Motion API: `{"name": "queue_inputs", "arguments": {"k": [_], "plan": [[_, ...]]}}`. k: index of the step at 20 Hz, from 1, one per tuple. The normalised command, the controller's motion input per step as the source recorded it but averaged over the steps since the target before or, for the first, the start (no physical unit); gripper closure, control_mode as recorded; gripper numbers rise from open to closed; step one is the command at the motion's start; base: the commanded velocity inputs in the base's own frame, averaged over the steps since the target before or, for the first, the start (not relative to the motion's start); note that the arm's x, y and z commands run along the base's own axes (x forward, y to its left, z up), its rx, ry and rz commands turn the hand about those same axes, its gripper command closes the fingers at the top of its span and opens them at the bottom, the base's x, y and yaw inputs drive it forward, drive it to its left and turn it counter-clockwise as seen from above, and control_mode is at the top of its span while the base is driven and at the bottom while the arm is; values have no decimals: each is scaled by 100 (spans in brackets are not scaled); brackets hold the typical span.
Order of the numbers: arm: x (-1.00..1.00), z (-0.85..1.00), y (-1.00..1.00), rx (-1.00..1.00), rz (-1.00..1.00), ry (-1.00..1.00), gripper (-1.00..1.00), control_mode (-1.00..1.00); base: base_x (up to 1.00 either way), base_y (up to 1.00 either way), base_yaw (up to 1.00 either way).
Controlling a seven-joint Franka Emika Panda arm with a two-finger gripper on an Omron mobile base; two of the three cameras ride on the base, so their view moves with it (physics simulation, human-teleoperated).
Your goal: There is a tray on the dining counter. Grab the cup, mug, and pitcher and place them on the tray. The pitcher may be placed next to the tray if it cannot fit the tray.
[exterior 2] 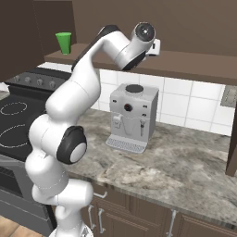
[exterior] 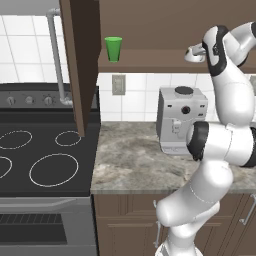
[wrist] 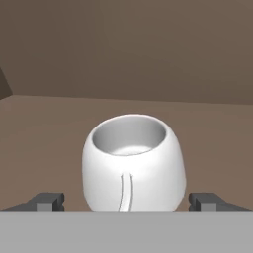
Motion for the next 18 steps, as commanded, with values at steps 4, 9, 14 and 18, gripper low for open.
{"name": "queue_inputs", "arguments": {"k": [4, 9, 14, 18], "plan": [[6, -2, -2, 0, 0, 0, -100, -100, 0, 0, 0], [0, -3, 0, 0, 0, 2, -100, -100, 0, 0, 0], [0, -3, 0, 0, 0, 2, -100, -100, 0, 0, 0], [-2, 0, 0, 0, 0, 1, -100, -100, 0, 0, 0]]}}
